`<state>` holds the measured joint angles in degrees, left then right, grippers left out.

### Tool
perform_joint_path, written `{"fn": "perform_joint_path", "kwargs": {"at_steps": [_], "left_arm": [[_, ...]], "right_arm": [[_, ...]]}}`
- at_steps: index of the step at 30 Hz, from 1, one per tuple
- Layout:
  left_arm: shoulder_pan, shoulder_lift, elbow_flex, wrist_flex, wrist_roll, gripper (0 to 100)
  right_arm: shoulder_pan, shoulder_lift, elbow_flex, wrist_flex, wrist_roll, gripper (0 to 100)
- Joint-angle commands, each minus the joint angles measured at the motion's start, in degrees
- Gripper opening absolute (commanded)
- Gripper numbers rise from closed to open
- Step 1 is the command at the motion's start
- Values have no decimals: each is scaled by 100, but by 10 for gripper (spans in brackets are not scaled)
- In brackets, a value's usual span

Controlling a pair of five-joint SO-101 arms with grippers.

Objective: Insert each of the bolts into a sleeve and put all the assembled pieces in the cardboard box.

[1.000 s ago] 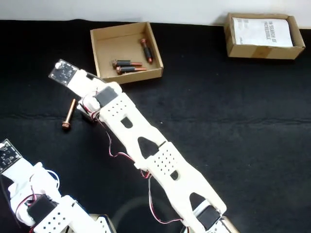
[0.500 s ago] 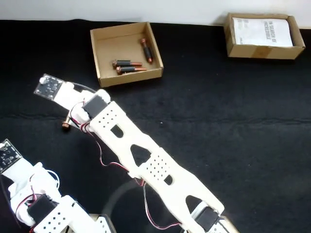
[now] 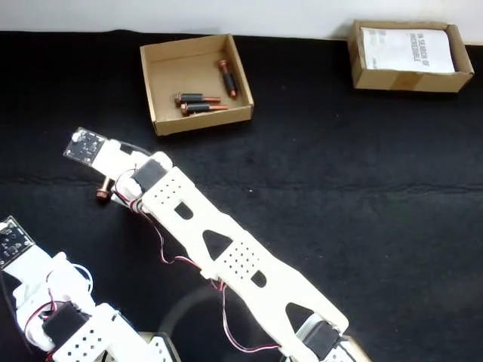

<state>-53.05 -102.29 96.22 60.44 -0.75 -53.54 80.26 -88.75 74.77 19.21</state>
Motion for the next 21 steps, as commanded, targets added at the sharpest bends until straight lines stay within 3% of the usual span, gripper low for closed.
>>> {"fn": "perform_joint_path", "kwargs": {"at_steps": [1, 2, 12, 21], "left_arm": [[-84, -163, 84, 0, -35, 30], [-84, -163, 84, 0, -26, 30], [-48, -154, 84, 0, -18, 30], [119, -119, 84, 334, -35, 30]], "right_arm": [[207, 57, -145, -40, -62, 60], [242, 57, -154, -48, -62, 8], [400, -163, -1086, 901, -149, 8], [831, -2026, -1218, 1991, -141, 8]]}}
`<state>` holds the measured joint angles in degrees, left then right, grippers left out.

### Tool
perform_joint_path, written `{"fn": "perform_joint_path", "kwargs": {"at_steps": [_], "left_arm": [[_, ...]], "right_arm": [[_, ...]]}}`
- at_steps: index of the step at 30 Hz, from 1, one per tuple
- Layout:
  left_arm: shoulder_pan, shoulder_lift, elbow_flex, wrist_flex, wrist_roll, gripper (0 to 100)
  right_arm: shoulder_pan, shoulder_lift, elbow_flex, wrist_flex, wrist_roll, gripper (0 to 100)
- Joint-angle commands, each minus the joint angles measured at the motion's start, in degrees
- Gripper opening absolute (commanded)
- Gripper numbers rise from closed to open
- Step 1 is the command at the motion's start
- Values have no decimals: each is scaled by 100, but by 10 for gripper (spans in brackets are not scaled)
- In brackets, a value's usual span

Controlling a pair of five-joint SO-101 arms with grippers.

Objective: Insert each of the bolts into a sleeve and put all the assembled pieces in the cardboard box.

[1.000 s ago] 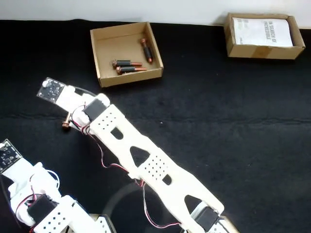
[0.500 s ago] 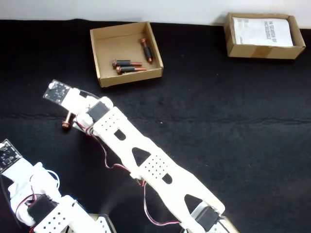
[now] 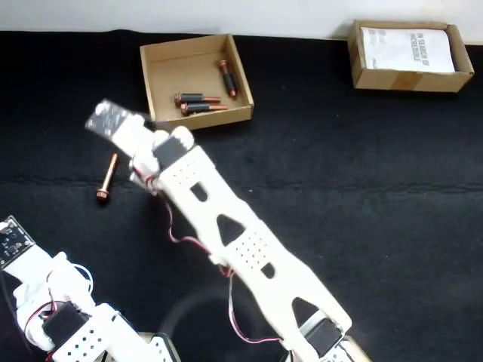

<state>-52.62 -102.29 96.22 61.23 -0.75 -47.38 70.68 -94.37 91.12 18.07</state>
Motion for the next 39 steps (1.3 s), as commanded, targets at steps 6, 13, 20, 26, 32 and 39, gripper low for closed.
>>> {"fn": "perform_joint_path", "kwargs": {"at_steps": [6, 13, 20, 26, 32, 39], "left_arm": [[66, -127, -75, 686, -35, 30], [66, -110, -1349, 993, -26, 30], [110, 980, -3081, 1029, -26, 30], [119, 3846, -5103, 1503, -9, 30], [453, 6246, -6651, 1881, 0, 30], [945, 8488, -7837, 1662, 985, 30]], "right_arm": [[1077, -2220, -655, 1015, -70, 8], [2211, -3635, -637, 1015, -62, 8], [3152, -4866, -541, 1015, -62, 8], [3793, -6580, 1305, 1015, -62, 8], [4154, -8664, 3837, 998, -62, 8], [4224, -11143, 6571, 980, -44, 8]]}}
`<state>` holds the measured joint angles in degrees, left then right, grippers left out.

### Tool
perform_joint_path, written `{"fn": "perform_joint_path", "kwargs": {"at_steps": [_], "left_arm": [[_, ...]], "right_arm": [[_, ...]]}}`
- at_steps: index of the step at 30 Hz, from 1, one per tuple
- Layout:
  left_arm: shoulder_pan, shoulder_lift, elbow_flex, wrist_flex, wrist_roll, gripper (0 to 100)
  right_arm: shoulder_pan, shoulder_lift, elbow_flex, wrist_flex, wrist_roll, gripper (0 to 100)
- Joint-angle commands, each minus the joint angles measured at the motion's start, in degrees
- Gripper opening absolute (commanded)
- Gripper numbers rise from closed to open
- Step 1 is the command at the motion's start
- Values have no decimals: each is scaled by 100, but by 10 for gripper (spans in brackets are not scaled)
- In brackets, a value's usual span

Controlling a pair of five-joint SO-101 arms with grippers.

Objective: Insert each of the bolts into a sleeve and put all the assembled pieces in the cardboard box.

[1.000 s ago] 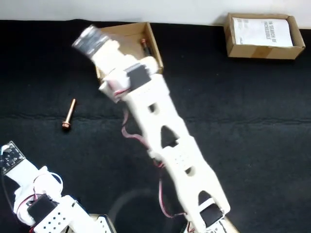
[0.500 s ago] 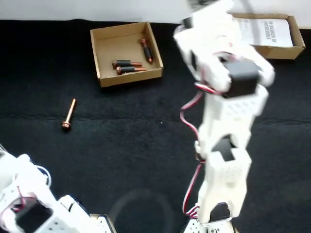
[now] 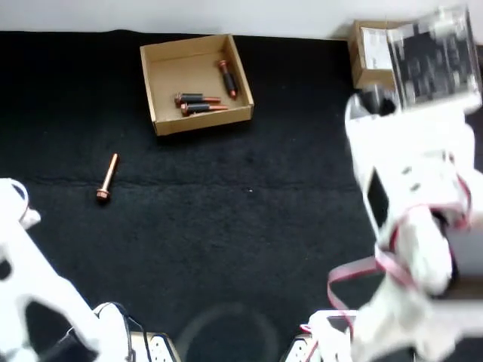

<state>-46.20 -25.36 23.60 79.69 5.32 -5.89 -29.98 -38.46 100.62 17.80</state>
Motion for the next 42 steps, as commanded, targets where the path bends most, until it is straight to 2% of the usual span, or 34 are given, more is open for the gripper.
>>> {"fn": "perform_joint_path", "kwargs": {"at_steps": [1, 7, 11, 16, 21, 26, 33, 39, 42], "left_arm": [[409, 1121, -708, -343, 475, 30], [848, 3108, -1710, -1538, 1020, 30], [954, 4356, -2721, -2048, 1099, 30], [998, 5868, -4303, -2321, 1064, 30], [1086, 7398, -5982, -2303, 1064, 30], [1402, 8382, -7442, -1222, 1099, 30], [2009, 9051, -9042, 132, 1108, 30], [2730, 9138, -9877, 1758, 1108, 30], [3020, 9121, -10009, 2136, 1108, 30]], "right_arm": [[75, -1429, 1323, 22, -9, 8], [92, -3319, 3116, 22, 79, 8], [760, -4303, 4040, 31, 519, 8], [1464, -5253, 4699, 40, 949, 8], [1798, -5903, 5235, 40, 1011, 8], [1886, -6308, 5833, 40, 985, 8], [1877, -6633, 6457, 40, 976, 8], [1851, -6730, 6765, 22, 967, 8], [1842, -6730, 6844, 13, 967, 8]]}}
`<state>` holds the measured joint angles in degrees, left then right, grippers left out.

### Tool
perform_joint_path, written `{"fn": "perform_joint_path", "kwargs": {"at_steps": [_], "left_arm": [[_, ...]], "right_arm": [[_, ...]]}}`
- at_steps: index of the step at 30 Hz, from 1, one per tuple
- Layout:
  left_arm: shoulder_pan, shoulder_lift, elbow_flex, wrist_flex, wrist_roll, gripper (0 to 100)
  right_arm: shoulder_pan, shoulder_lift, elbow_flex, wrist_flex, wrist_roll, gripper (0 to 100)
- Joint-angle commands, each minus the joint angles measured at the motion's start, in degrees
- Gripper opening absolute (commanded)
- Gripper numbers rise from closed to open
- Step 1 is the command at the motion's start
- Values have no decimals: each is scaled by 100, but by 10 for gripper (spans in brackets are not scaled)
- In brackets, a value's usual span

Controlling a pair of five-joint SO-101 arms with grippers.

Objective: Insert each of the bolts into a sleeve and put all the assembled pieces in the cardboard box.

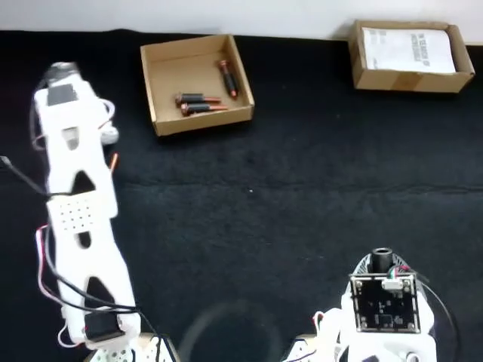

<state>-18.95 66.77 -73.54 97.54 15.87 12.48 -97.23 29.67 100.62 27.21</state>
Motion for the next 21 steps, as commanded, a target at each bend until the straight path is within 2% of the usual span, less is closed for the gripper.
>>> {"fn": "perform_joint_path", "kwargs": {"at_steps": [1, 11, 16, 21], "left_arm": [[321, -92, -259, 352, 53, 30], [-48, -101, 497, 369, 53, 9], [-171, -251, 1578, 378, 53, 9], [4, -1200, 3204, 369, 53, 9]], "right_arm": [[4, -4, 66, -13, 26, 8], [4, 48, 198, -488, 62, 8], [4, 66, 198, -690, 70, 8], [13, 523, 171, -1042, 53, 8]]}}
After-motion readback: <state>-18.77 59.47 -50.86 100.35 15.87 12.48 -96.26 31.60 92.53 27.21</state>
